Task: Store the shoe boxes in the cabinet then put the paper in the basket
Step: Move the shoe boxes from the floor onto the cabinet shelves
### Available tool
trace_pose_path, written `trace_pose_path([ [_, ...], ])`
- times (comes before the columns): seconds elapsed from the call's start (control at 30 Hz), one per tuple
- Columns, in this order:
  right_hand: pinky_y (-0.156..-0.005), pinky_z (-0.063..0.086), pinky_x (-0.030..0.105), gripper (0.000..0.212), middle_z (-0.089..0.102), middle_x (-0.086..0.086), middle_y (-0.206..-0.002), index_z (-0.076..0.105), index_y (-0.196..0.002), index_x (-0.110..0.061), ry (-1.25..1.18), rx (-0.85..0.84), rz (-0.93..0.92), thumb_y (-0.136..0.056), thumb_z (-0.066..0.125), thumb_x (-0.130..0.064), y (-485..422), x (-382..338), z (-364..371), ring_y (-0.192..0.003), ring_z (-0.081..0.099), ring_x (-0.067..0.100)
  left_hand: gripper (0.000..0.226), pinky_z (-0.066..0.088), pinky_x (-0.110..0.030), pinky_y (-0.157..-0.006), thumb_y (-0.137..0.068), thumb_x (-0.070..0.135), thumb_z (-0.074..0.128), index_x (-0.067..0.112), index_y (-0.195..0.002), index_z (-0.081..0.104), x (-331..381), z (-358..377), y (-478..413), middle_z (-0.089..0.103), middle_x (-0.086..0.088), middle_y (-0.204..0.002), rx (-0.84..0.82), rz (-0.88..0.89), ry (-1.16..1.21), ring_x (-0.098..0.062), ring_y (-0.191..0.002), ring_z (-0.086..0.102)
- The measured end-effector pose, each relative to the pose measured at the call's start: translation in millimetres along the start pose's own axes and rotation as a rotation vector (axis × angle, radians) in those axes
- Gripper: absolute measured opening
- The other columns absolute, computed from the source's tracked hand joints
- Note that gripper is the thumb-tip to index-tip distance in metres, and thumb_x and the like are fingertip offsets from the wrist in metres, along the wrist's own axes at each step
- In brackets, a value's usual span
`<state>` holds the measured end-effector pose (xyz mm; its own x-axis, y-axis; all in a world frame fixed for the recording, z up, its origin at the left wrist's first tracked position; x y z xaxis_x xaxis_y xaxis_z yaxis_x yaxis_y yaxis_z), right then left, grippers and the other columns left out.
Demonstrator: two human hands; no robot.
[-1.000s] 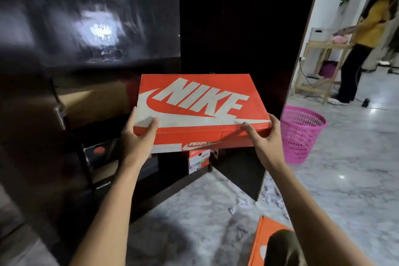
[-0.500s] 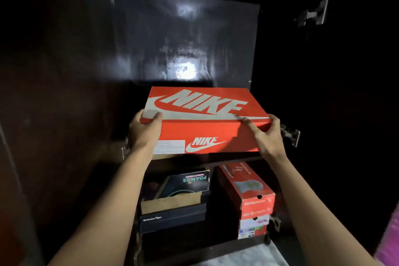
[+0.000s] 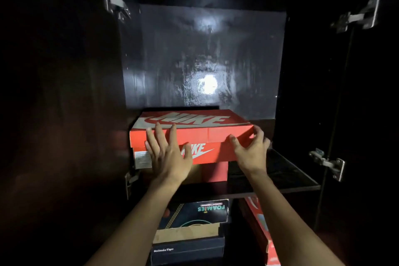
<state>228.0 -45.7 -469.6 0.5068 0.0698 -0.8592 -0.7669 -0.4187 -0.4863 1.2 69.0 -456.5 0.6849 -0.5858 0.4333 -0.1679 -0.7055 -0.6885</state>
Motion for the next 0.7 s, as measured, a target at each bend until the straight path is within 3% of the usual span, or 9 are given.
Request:
trace_pose_path([
  [0.13,-0.105,0.037,0.031,0.082,0.034,0.012,-0.136,0.029,-0.150,-0.018,0.062,-0.075,-0.006,-0.084,0.076,-0.033,-11.9,2.0,20.0,-0.123,0.049,0.027,0.074,0.000,-0.046,-0.120,-0.091,0.046,0.053,0.027,-0.154,0.019,-15.0,9.7,-24.6,0.005,-0.012,-0.163,-0.065,-0.033,-0.052,-0.031,-0.149,-0.011],
  [0.33,-0.113,0.036,0.036,0.084,0.037,0.013,-0.135,0.025,-0.155,-0.017,0.176,-0.223,0.024,-0.086,0.073,-0.026,-38.7,4.9,43.4,-0.126,0.050,0.031,0.093,0.011,-0.045,-0.121,-0.088,0.046,0.059,0.038,-0.154,-0.006,-29.9,35.3,-54.6,-0.022,-0.002,-0.161,-0.284,-0.043,-0.100,-0.026,-0.146,-0.025],
  [0.43,-0.117,0.031,0.038,0.085,0.038,0.019,-0.144,0.025,-0.155,-0.021,0.227,-0.291,0.024,-0.085,0.072,-0.028,-49.3,8.8,51.5,-0.136,0.042,0.033,0.100,0.012,-0.049,-0.120,-0.086,0.048,0.062,0.039,-0.153,-0.011,-35.2,43.2,-67.6,-0.028,0.000,-0.159,-0.380,-0.050,-0.139,-0.026,-0.145,-0.028],
  [0.6,-0.108,0.042,0.039,0.080,0.052,0.010,-0.132,0.026,-0.154,-0.022,0.305,-0.320,-0.012,-0.084,0.063,-0.035,-61.2,9.6,50.7,-0.124,0.053,0.030,0.108,0.016,-0.054,-0.117,-0.083,0.046,0.067,0.041,-0.150,-0.018,-36.1,49.5,-69.0,-0.038,0.002,-0.155,-0.431,-0.068,-0.151,-0.025,-0.142,-0.035],
  [0.7,-0.106,0.045,0.039,0.075,0.062,-0.004,-0.128,0.036,-0.149,-0.030,0.224,-0.356,-0.005,-0.080,0.066,-0.037,-61.6,23.4,50.7,-0.119,0.059,0.019,0.108,0.009,-0.056,-0.118,-0.082,0.047,0.067,0.040,-0.151,-0.016,-36.4,48.9,-68.6,-0.039,0.001,-0.154,-0.443,-0.056,-0.165,-0.026,-0.142,-0.035],
])
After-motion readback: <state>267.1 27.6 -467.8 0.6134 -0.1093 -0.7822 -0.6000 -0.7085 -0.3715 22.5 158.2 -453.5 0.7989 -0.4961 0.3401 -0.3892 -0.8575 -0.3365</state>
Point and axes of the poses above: each hand's wrist, its own y-axis away from the middle knuckle, its own z-axis out of the palm, x = y × z, the point moved 8 cm from there along -y, towards the middle knuckle
